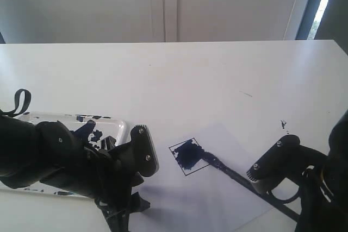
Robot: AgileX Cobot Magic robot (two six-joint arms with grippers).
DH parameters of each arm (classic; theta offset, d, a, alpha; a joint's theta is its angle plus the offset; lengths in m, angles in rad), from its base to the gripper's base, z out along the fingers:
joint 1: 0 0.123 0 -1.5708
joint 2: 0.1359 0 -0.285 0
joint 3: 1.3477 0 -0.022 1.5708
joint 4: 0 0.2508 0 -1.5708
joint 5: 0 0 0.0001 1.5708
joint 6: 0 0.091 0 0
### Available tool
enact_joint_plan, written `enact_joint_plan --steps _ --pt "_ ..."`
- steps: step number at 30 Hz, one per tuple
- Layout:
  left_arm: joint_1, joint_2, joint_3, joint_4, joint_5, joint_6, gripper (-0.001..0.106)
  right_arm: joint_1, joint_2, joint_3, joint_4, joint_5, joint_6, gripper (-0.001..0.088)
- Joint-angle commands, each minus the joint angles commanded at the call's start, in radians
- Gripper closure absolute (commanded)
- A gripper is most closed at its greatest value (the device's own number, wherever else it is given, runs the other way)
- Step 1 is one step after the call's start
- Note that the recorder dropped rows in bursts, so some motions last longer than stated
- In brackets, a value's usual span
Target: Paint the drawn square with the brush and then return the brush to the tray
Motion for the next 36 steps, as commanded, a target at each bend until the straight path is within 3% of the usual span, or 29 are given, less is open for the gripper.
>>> enact_joint_plan --steps 36 --pt "0.000 0.000 0.000 0.000 -0.004 -0.002 0.052 0.000 0.000 0.000 0.125 0.018 -0.120 0.0868"
